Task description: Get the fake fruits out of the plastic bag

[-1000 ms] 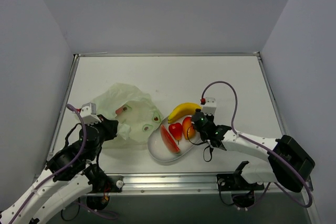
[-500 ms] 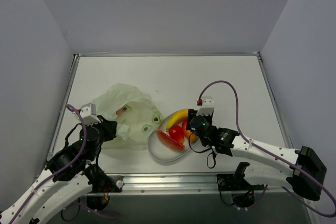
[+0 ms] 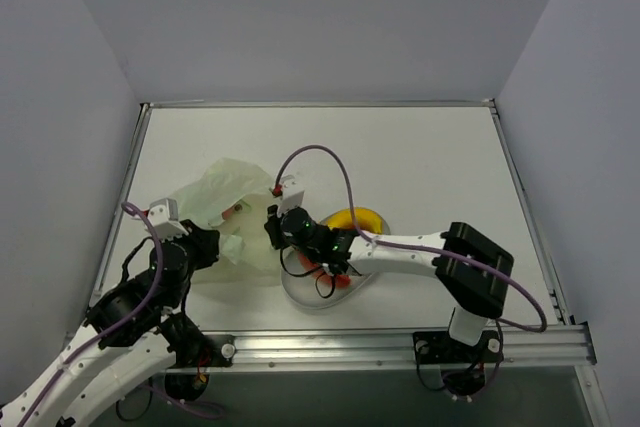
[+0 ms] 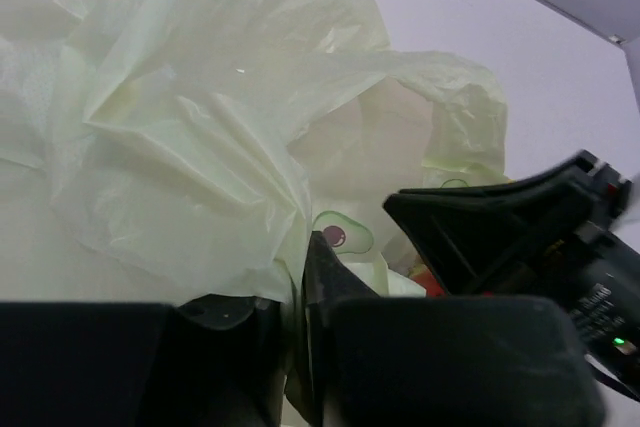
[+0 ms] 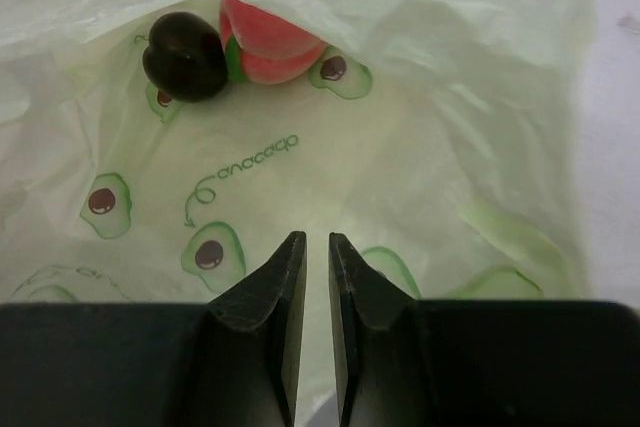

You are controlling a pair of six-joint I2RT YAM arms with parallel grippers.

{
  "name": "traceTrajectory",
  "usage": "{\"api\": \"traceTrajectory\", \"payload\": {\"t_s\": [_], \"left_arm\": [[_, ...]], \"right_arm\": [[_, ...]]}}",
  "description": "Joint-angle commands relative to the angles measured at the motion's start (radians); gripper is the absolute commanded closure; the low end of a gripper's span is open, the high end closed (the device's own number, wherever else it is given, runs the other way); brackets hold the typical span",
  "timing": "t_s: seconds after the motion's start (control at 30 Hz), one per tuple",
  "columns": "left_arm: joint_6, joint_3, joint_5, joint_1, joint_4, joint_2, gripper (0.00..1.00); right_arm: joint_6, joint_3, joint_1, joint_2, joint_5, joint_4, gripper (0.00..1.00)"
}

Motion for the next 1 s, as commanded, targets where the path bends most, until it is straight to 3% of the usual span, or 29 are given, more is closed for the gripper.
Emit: {"api": "traceTrajectory", "payload": {"t_s": [0.0,0.07,0.1,0.23,0.33,0.47,0.53,0.63,0.73,0.87,0.97], "left_arm": [[0.004,0.079,-0.042,0.008,-0.002,0.038,0.8],[0.044,0.116,-0.036,0.01,0.01,0.074,0.7],[0.053,0.14,-0.034,0.01,0.012,0.096,0.59],[0.13,0.371,-0.001,0.013,-0.006,0.246,0.45],[0.17,0.548,0.029,0.023,-0.032,0.383,0.39],[0.167,0.645,0.044,0.089,-0.048,0.49,0.39],[0.129,0.645,0.154,0.19,-0.048,0.49,0.38],[0.095,0.622,0.295,0.261,-0.086,0.478,0.27],[0.093,0.601,0.254,0.263,-0.183,0.417,0.18],[0.104,0.622,-0.006,0.264,-0.321,0.333,0.18],[0.156,0.628,-0.097,0.272,-0.339,0.376,0.23]], "right_arm": [[-0.033,0.124,0.0,0.116,-0.053,0.104,0.87],[-0.037,0.18,-0.009,0.175,-0.038,0.104,0.84],[-0.037,0.193,-0.012,0.19,-0.03,0.104,0.83],[-0.034,0.226,-0.034,0.242,-0.036,0.131,0.78],[-0.033,0.238,-0.032,0.265,-0.045,0.148,0.77],[-0.028,0.224,-0.032,0.281,-0.067,0.191,0.73],[-0.031,0.23,-0.035,0.293,-0.083,0.188,0.72],[-0.033,0.23,-0.031,0.293,-0.088,0.194,0.68],[-0.034,0.215,-0.02,0.281,-0.097,0.205,0.66],[-0.042,0.198,-0.008,0.269,-0.134,0.211,0.67],[-0.05,0.175,0.018,0.261,-0.123,0.208,0.68]]}}
